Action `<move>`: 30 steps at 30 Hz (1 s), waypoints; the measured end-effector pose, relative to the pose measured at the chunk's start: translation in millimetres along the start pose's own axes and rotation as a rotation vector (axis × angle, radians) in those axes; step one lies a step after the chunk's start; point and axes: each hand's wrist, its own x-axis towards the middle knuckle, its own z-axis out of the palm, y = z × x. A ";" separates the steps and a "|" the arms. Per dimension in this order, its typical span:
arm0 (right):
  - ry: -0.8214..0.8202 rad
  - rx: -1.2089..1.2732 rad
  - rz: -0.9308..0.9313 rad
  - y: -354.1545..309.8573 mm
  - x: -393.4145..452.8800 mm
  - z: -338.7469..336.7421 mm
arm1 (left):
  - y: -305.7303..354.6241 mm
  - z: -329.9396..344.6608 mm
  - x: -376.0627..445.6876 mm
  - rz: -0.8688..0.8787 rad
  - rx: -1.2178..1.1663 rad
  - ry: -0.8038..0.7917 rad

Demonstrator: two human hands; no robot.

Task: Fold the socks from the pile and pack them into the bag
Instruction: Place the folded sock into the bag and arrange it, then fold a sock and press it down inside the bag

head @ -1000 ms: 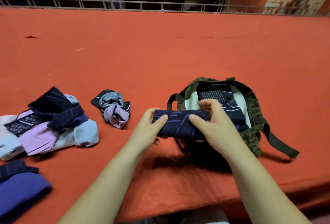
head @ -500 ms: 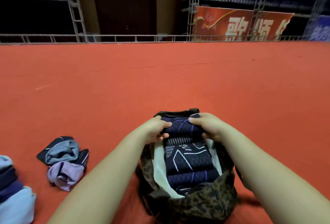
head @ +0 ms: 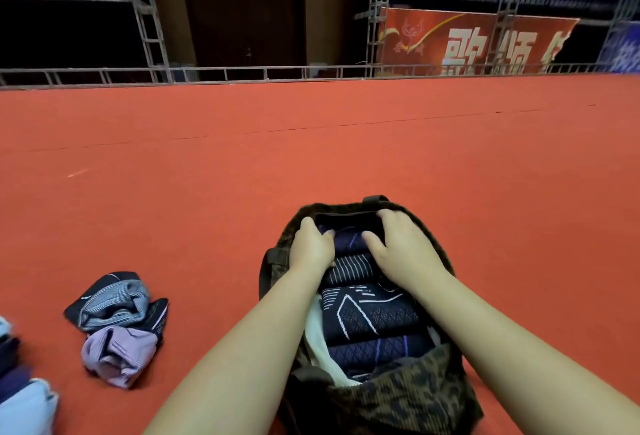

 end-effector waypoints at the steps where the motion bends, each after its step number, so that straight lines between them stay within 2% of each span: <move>1: -0.019 -0.023 -0.051 -1.5 -3.3 -0.9 | 0.2 0.4 -0.6 -0.034 -0.116 0.016; 3: -0.157 -0.079 -0.066 3.9 -2.5 2.3 | 1.0 -0.6 -2.1 -0.073 -0.192 -0.003; 4: -0.266 -0.107 -0.024 10.1 0.7 5.3 | 2.0 -1.9 -2.9 -0.066 -0.127 -0.046; 7: -0.496 -0.193 0.100 22.3 8.6 10.9 | 5.8 -9.7 -5.4 0.007 0.296 -0.210; 9: -0.496 -0.200 0.145 22.0 12.2 9.9 | 9.8 -15.7 -6.1 0.049 0.488 -0.243; 11: -0.402 -0.192 0.131 13.1 15.7 0.8 | 12.5 -24.6 -9.8 0.066 0.544 -0.275; 13: -0.250 -0.166 0.061 5.4 19.3 -8.8 | 13.1 -35.3 -14.3 0.060 0.512 -0.322; 15: -0.157 -0.061 0.022 -4.1 18.4 -15.9 | 11.9 -50.0 -22.1 0.024 0.381 -0.359; 19: -0.238 -0.040 0.032 -24.5 6.6 -19.6 | -2.7 -82.6 -47.2 0.030 0.060 -0.335; 23: -0.130 0.126 0.029 -63.5 -9.4 -24.0 | -43.5 -122.8 -68.8 0.005 0.009 -0.291; 26: -0.209 0.307 -0.039 -108.8 -28.3 -11.9 | -87.7 -150.2 -81.7 -0.072 -0.012 -0.251; 30: -0.408 0.349 -0.071 -157.3 -44.6 20.1 | -134.8 -174.5 -94.5 -0.156 -0.082 -0.188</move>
